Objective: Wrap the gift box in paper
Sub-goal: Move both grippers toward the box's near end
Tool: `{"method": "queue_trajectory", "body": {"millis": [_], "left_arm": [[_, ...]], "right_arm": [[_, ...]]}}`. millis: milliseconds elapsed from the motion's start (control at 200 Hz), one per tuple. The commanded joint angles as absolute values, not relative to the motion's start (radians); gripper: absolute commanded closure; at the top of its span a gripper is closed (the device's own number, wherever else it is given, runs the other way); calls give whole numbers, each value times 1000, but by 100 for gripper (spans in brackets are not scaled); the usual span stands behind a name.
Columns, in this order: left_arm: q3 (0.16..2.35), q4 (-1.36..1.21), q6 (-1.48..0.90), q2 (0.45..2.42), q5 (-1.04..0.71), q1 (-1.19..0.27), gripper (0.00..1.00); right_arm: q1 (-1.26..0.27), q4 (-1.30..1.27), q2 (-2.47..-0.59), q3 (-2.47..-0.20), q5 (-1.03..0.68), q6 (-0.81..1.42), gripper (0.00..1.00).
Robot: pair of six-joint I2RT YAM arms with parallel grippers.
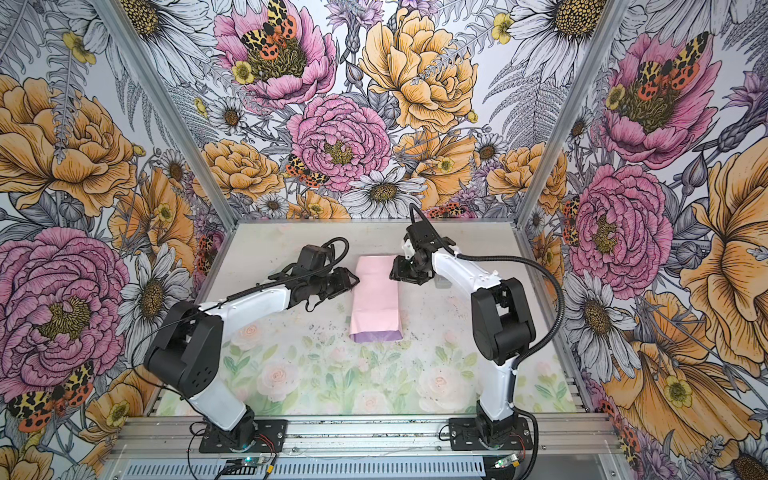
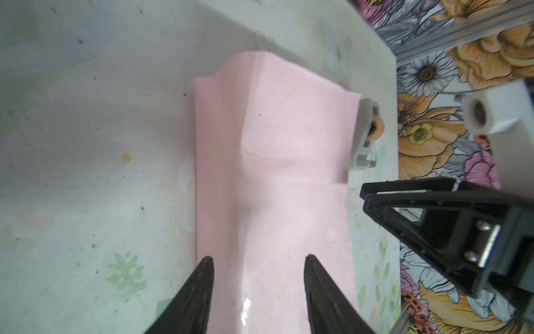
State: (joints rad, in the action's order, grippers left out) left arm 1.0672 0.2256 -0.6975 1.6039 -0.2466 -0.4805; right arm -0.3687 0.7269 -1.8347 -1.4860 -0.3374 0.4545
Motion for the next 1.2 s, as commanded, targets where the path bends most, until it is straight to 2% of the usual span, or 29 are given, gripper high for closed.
{"method": "queue_trajectory", "body": {"millis": [0, 205, 345, 635, 846, 1196], "left_arm": [[1022, 248, -659, 1439, -152, -499, 42], [850, 216, -610, 1172, -47, -562, 37], [686, 136, -609, 1025, -39, -582, 35], [399, -66, -514, 831, 21, -644, 29], [311, -234, -468, 907, -4, -666, 28], [415, -343, -441, 1243, -65, -715, 27]], "right_arm": [[-395, 715, -1649, -1430, -270, 415, 49], [-430, 595, -1375, -1204, -221, 420, 50], [-436, 482, -1221, -1037, -207, 435, 50], [-445, 299, -1094, -786, -246, 434, 50], [-499, 252, -1129, -701, -219, 404, 47], [-529, 68, -1264, -636, -242, 398, 40]]}}
